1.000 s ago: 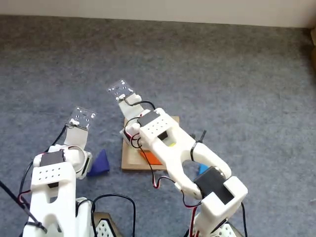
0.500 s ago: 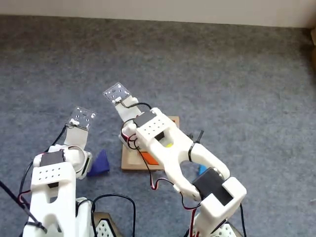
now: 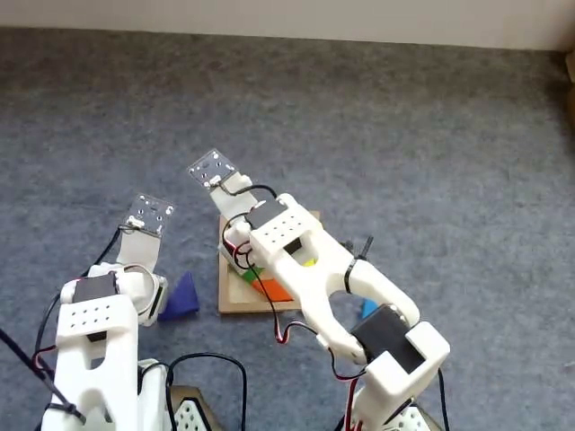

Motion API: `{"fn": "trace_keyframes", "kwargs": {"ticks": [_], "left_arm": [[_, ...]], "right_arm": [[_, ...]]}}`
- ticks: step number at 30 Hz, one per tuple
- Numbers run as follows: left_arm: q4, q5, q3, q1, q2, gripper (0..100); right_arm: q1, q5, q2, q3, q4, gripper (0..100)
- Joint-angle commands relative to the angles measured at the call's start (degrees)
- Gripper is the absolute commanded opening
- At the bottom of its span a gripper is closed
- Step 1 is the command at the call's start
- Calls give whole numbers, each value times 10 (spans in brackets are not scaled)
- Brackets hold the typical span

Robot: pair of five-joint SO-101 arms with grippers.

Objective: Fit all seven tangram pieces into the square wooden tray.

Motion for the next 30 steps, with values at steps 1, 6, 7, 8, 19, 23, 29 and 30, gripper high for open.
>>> {"fn": "trace_keyframes", "kwargs": {"ticks": [1,6,7,8,19,23,29,30], "left_arm": [[-5,3,-1,-9,-10,175],[-6,3,-1,-9,-10,175],[-6,3,-1,-9,-10,175],[-6,3,-1,-9,-10,175],[-8,3,1,-9,-10,175],[-8,3,2,-8,-11,175],[-8,3,2,-8,-11,175],[-8,3,2,-8,-11,175]], "right_arm": [[17,6,-5,-32,7,161],[22,9,-65,-28,7,181],[23,9,-84,-28,7,181],[24,9,-105,-24,9,181],[187,6,-285,55,163,181],[247,9,-313,120,177,181],[307,9,-320,204,177,183],[313,9,-319,218,177,183]]}}
